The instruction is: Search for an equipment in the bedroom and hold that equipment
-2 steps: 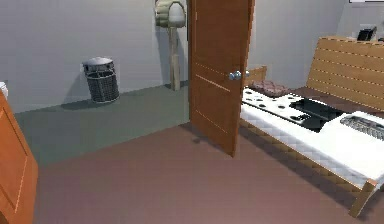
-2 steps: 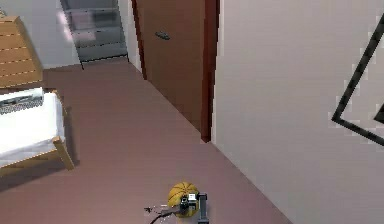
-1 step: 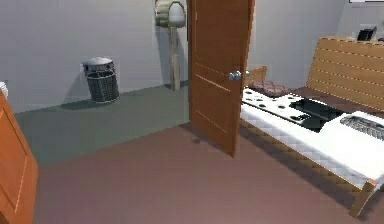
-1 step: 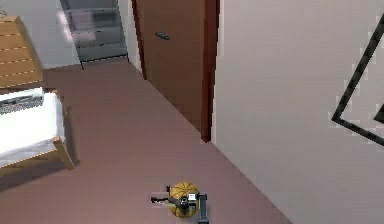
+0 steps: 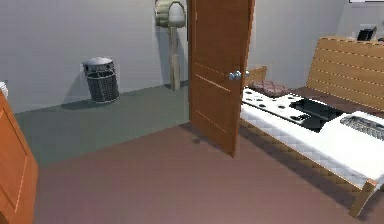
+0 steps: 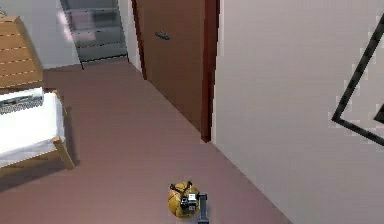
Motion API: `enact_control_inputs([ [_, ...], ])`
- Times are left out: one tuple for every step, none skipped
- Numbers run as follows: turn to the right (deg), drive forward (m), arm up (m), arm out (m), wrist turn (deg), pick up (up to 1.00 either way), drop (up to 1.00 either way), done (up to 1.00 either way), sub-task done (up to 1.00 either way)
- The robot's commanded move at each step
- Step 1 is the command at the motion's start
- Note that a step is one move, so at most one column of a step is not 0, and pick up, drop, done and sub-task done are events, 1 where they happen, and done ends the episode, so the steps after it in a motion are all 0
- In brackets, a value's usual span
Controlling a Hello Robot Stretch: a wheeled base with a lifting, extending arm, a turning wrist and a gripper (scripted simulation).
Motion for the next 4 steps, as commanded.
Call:
enact_control_inputs([
  [0.0, 0.0, -0.3, 0.0, 0.0, 0.0, 0.0, 0.0, 0.0],
  [0.0, 0.0, 0.0, 0.0, 0.0, 1.0, 0.0, 0.0, 0.0],
  [0.0, 0.0, 0.1, 0.0, 0.0, 0.0, 0.0, 0.0, 0.0],
  [0.0, 0.0, 0.0, 0.0, 0.0, 0.0, 0.0, 1.0, 0.0],
])
